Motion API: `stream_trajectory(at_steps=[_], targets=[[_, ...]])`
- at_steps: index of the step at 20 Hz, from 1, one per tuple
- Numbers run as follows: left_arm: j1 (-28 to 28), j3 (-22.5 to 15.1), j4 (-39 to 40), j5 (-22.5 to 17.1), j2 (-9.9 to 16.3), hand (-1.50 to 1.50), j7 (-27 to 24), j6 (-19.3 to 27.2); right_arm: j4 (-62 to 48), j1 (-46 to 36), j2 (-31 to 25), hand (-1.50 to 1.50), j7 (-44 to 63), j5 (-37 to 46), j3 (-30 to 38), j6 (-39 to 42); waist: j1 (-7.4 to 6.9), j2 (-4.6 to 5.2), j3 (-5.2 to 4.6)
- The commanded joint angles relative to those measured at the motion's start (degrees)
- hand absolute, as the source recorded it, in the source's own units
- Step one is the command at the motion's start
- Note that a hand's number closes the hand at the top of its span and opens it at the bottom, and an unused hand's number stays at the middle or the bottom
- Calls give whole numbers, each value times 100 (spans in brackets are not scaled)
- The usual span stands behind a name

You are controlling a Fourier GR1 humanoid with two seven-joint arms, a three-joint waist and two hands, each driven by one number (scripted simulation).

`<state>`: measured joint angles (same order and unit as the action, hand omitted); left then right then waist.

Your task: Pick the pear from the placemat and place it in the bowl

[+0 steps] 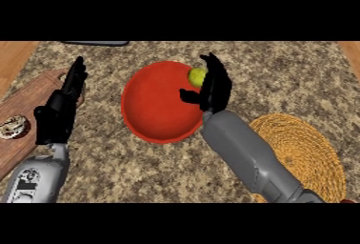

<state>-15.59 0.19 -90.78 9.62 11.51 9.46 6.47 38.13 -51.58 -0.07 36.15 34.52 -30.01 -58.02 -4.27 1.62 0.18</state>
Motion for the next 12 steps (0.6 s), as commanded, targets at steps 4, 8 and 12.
stream_trajectory(at_steps=[4,8,12], targets=[[90,-6,-176,110,-76,0,207,127,261,366,6,-150,-1650,-1210,362,-649,160,-79,-4],[148,441,40,-185,277,0,79,-177,746,603,6,-150,-2311,-1809,746,-245,315,-128,-12],[80,372,123,39,122,0,45,32,1806,1541,-66,-150,-2591,-1954,656,183,461,-172,-16]])
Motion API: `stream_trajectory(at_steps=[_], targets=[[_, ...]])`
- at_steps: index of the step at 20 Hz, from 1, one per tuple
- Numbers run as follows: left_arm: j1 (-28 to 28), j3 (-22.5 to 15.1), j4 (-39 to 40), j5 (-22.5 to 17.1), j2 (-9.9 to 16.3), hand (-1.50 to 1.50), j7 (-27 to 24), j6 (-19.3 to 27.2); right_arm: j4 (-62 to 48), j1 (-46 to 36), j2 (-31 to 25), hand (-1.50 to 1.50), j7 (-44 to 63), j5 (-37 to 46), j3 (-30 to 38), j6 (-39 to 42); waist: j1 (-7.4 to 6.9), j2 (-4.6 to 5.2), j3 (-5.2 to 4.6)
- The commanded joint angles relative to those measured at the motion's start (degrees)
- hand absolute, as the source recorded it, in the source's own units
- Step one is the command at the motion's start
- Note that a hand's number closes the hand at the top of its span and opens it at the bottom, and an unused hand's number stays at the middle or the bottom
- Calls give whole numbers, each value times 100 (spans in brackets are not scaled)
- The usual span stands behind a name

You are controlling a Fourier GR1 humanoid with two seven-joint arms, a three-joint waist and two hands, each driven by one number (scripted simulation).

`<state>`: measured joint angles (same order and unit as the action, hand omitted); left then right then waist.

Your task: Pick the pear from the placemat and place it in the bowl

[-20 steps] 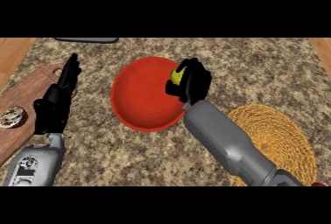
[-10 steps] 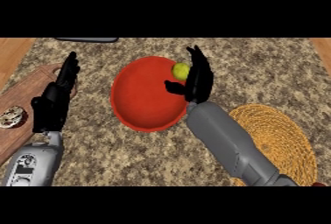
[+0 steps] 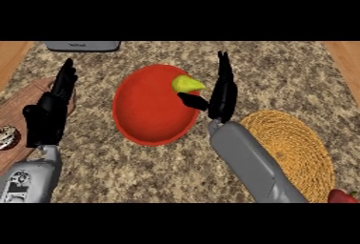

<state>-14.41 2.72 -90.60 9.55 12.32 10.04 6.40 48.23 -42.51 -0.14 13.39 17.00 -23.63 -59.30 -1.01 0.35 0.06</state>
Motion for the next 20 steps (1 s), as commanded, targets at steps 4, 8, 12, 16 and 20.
stream_trajectory(at_steps=[4,8,12,16,20], targets=[[198,120,100,52,-5,0,-158,42,2261,1825,-382,-150,-792,-530,-175,613,198,-61,-5],[49,140,201,112,-1,0,-172,27,3202,2651,-590,-150,-983,-486,-448,906,172,-50,-7],[-45,320,161,5,125,0,-79,-100,3745,3471,-636,-150,-1550,-612,-652,1109,139,-39,-5],[299,258,-194,-52,23,0,22,-204,4476,4011,-825,-150,-1291,-250,-849,1220,123,-47,-8],[120,-15,-287,272,-212,0,278,-2,4331,4556,-603,-150,-1856,-187,-955,1120,124,-43,-6]])
